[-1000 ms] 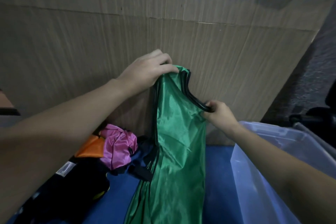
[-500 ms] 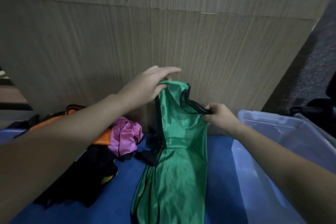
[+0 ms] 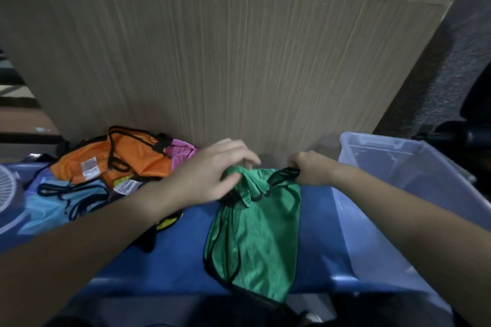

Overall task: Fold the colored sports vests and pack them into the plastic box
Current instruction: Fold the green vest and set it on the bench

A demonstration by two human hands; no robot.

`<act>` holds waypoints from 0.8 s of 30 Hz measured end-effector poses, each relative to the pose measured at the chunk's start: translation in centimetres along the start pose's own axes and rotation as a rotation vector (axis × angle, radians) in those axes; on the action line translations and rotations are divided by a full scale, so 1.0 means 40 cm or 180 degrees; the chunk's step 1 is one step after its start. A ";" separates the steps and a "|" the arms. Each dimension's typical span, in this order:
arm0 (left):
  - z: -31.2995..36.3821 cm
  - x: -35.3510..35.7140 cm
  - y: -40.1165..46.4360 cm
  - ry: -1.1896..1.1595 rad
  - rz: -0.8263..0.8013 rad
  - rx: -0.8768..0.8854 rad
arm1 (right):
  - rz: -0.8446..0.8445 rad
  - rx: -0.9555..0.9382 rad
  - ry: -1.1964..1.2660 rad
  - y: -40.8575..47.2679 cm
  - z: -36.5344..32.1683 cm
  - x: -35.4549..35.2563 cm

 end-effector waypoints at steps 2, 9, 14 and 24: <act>0.031 0.035 -0.046 -0.0249 -0.0141 -0.0109 | -0.0143 -0.0028 -0.0302 -0.019 -0.021 0.021; 0.078 0.210 -0.171 -0.0348 -0.0879 -0.0272 | -0.0634 0.0174 -0.1019 -0.058 -0.037 0.160; 0.065 0.298 -0.224 -0.0454 -0.1445 -0.0436 | -0.0580 0.0447 -0.0880 -0.085 -0.041 0.261; 0.022 0.333 -0.265 -0.0702 -0.1988 -0.0564 | -0.0021 0.0405 0.0060 -0.124 -0.022 0.316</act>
Point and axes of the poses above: each hand's wrist, its own y-axis towards the middle knuckle, its own x-axis out of the palm, z = x × y, the point moved 5 cm from there along y, towards the middle knuckle
